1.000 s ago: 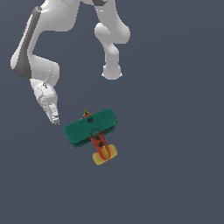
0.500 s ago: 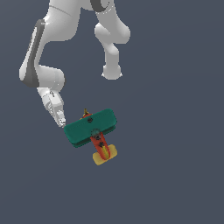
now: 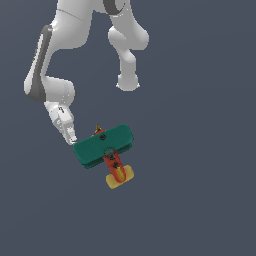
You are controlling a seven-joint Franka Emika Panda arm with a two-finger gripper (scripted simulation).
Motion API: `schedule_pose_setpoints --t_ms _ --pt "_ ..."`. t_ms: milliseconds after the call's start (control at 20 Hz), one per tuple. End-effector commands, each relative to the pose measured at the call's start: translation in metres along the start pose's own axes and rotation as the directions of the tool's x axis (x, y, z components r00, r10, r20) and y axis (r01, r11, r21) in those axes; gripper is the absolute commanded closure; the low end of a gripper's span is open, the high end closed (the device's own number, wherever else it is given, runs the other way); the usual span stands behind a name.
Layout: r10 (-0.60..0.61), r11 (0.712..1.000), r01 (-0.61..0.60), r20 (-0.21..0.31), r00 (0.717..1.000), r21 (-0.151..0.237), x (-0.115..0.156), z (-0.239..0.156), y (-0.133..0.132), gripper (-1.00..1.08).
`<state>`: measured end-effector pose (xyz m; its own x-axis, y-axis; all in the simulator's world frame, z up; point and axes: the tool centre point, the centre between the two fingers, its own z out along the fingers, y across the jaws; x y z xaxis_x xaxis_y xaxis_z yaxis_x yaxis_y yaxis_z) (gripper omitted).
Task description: Pick up the object and move it to a goal position.
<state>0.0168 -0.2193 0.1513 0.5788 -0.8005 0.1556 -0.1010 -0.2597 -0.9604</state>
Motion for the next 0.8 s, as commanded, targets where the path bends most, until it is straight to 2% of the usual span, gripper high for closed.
schedule_pose_setpoints --t_ms 0,450,750 --pt "0.008 1.0 -0.008 -0.001 1.0 0.001 -0.001 0.001 0.0 -0.2" --pt "0.022 1.0 -0.022 -0.001 1.0 0.003 -0.004 0.005 0.0 -0.2" --pt "0.025 1.0 -0.025 -0.001 1.0 0.002 -0.005 0.025 0.0 -0.2"
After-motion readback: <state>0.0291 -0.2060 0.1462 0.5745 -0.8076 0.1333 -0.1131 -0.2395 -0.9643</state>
